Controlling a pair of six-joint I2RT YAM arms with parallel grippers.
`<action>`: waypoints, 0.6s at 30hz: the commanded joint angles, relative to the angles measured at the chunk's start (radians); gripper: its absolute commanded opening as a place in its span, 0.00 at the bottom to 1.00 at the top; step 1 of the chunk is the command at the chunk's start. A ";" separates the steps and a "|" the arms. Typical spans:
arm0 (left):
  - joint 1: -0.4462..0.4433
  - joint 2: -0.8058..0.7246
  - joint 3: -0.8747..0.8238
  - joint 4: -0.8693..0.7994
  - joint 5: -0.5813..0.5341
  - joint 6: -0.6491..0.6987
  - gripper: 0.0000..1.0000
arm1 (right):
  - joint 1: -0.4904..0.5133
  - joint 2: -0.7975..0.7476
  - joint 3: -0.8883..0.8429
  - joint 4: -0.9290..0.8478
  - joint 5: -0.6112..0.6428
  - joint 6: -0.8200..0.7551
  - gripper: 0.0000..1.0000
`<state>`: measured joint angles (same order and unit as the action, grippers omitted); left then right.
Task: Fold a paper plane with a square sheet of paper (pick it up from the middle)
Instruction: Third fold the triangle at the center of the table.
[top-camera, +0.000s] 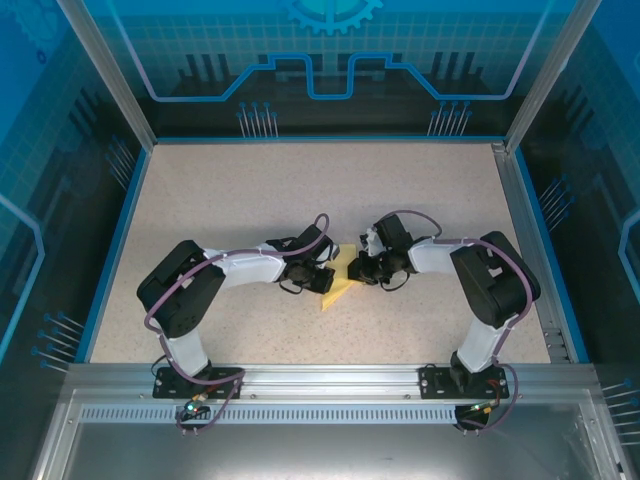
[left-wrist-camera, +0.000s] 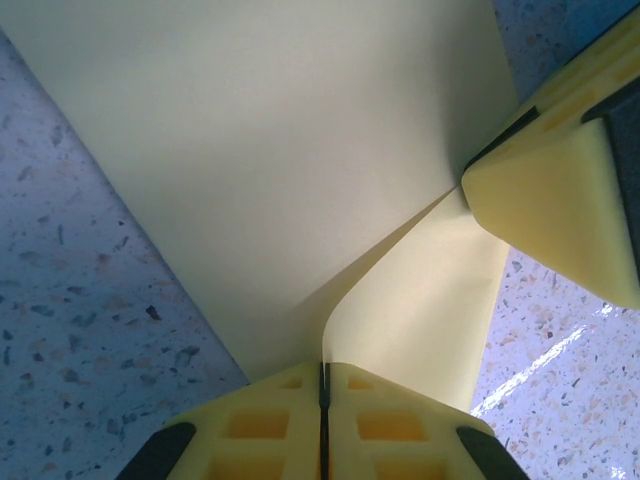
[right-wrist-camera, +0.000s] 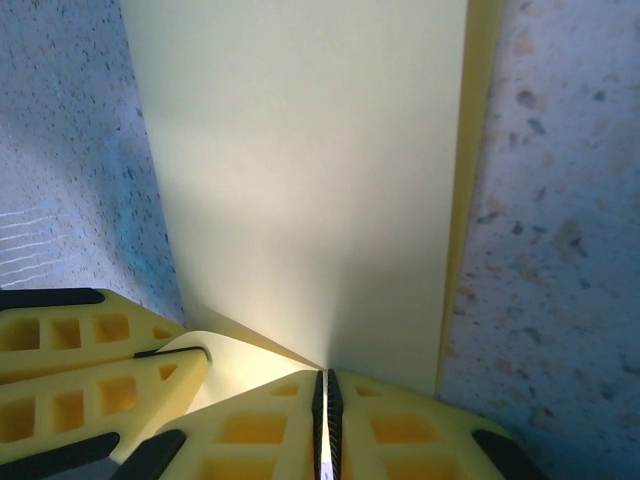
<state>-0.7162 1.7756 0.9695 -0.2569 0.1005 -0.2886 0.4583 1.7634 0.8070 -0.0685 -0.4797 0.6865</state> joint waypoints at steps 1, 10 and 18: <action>0.008 -0.006 -0.015 -0.045 -0.033 0.002 0.09 | -0.007 -0.043 0.017 -0.074 0.028 -0.020 0.14; 0.008 -0.003 -0.006 -0.048 -0.030 0.004 0.09 | -0.034 -0.006 0.054 -0.061 0.014 -0.026 0.14; 0.009 -0.005 -0.011 -0.048 -0.031 0.003 0.09 | -0.042 0.053 -0.008 -0.045 0.058 -0.031 0.13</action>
<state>-0.7162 1.7756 0.9695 -0.2569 0.0971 -0.2886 0.4248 1.7844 0.8356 -0.0856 -0.4576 0.6693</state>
